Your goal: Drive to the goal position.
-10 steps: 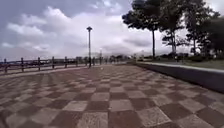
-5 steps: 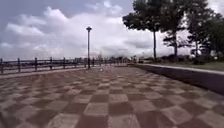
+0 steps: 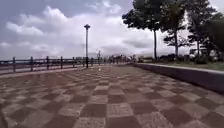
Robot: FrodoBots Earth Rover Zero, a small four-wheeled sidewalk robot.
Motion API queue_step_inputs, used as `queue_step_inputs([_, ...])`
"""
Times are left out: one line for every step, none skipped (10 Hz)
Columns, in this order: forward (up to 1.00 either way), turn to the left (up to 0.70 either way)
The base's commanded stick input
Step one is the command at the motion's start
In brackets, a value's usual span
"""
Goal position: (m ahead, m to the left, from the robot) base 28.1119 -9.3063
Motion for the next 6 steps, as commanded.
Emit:
queue_step_inputs([0.85, 0.0])
queue_step_inputs([0.85, 0.0])
queue_step_inputs([0.85, 0.0])
queue_step_inputs([0.85, 0.0])
queue_step_inputs([0.85, 0.0])
queue_step_inputs([0.85, 0.0])
